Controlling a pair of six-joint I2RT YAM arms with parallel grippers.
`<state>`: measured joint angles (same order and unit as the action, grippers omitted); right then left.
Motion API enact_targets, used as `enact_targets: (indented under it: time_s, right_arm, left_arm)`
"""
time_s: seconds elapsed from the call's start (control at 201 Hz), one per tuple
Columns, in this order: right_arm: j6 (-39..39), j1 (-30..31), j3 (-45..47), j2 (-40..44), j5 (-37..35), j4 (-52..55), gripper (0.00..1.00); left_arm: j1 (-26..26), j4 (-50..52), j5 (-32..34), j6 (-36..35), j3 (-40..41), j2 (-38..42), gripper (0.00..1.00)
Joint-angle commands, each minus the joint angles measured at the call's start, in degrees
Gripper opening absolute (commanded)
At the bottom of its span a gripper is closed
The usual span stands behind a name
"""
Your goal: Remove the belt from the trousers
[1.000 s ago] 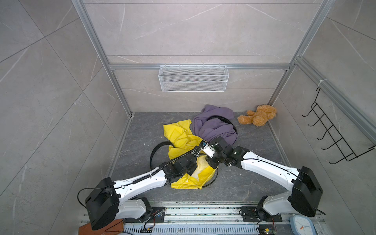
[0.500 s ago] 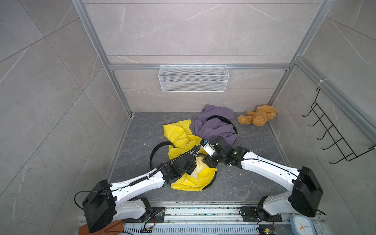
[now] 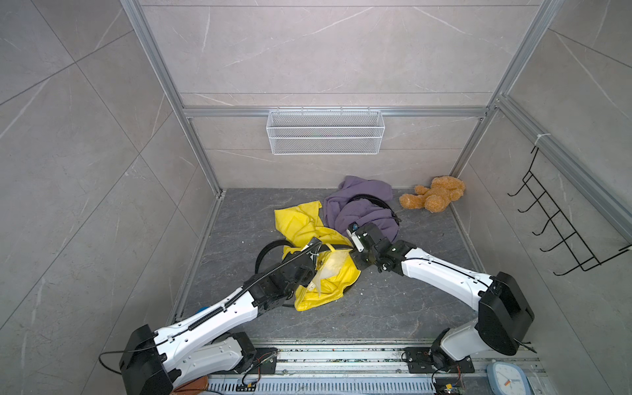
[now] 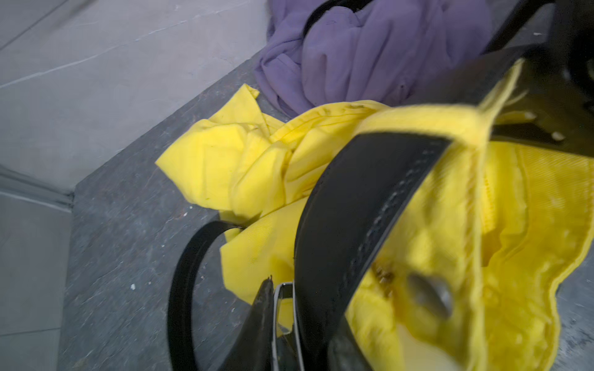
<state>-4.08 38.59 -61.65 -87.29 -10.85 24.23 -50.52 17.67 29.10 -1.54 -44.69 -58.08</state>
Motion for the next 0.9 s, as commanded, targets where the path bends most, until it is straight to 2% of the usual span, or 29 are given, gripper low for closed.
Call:
enact_targets:
  time_s: [0.0,0.174,0.429,0.603,0.897]
  right_arm:
    - [-0.8,-3.8,-1.6,-0.3,-4.1,4.4,0.53]
    - [-0.7,-6.4,-2.4,-0.1,-4.3,5.9,0.48]
    - [-0.5,-10.0,-2.6,1.8,-7.7,8.5,0.48]
    - [-1.0,-12.6,-2.4,3.4,-9.2,10.1,0.47]
    - [-2.7,-19.6,1.6,6.4,-9.0,11.3,0.45]
  left_arm:
    - [3.1,0.1,3.4,-2.7,-3.9,4.4,0.00]
    - [9.0,2.6,4.2,-2.8,-5.8,4.8,0.00]
    - [21.5,4.3,10.4,-0.1,-7.2,4.5,0.00]
    - [29.9,7.3,12.3,2.9,-9.3,2.9,0.00]
    - [40.3,10.0,11.0,5.8,-9.5,4.8,0.00]
